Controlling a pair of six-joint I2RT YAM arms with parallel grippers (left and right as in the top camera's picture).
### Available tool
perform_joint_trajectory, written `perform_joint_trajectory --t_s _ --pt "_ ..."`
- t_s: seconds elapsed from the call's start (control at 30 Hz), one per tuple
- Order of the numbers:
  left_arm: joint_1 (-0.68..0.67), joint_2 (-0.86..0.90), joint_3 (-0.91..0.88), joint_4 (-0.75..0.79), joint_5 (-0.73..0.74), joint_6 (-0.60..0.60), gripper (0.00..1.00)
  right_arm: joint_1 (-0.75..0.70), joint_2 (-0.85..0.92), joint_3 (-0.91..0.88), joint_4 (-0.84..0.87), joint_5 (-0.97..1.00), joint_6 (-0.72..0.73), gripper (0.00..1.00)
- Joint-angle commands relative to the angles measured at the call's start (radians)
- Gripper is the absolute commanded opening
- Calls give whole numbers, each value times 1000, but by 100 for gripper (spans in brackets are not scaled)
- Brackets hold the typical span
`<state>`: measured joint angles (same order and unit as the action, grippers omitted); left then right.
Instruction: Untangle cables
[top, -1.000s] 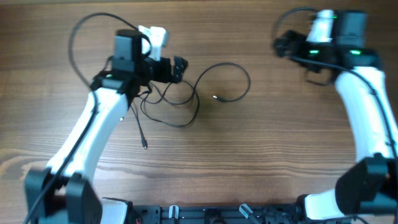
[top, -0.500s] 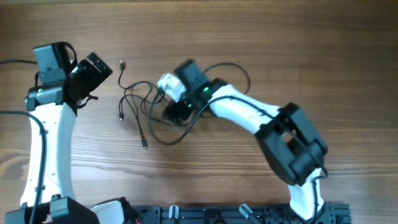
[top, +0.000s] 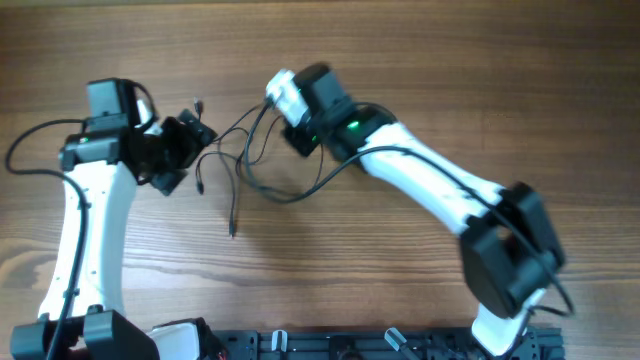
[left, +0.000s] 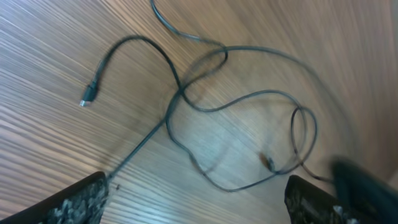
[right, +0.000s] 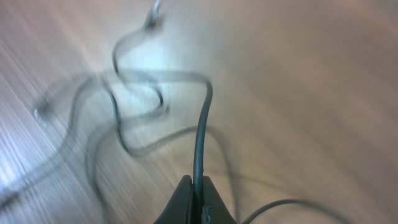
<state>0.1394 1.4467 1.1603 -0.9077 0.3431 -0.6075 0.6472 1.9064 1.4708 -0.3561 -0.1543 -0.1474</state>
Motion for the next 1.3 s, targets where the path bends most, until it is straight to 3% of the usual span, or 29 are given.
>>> perform_joint_trajectory --t_s 0.0,0.1,0.23,0.33,0.47,0.57,0.67,0.7,0.77,0.8,1.0,1.1,1.17,1.2,1.27 --pt "-141 20 -90 115 5 -188 86 -92 -108 24 5 -193 132 4" --pt "-253 43 -142 220 -64 -331 82 -148 -166 24 24 -340 183 4" --pt "-430 152 -169 462 -75 -452 90 -163 -198 24 38 -436 237 4" --pt "-522 257 -169 629 -81 -457 95 -180 -220 31 72 -401 237 4" --pt "-551 364 -169 651 -113 -459 93 -311 -277 122 138 -379 305 4" --pt "-548 412 -169 638 -132 -459 77 -481 -300 237 185 -377 367 4" --pt "-547 417 -169 581 -195 -459 36 -681 -300 277 156 -276 443 4" --pt "-546 418 -169 547 -233 -459 23 -738 -300 277 109 -246 447 4" --pt "-542 418 -169 492 -294 -460 6 -825 -298 277 -36 -235 438 4" --pt "-536 418 -169 460 -328 -460 4 -861 -295 277 -128 -235 436 4" --pt "-426 418 -169 383 -404 -465 4 -899 -293 270 -454 -243 328 4" --pt "-349 418 -169 393 -285 -473 6 -895 -292 270 -586 -303 329 4" --pt "-325 418 -169 462 -121 -470 16 -869 -292 268 -669 -407 301 4" --pt "-325 418 -169 529 -85 -470 33 -834 -292 268 -737 -517 248 4" --pt "-327 418 -169 566 -89 -470 45 -782 -295 268 -776 -599 173 5"
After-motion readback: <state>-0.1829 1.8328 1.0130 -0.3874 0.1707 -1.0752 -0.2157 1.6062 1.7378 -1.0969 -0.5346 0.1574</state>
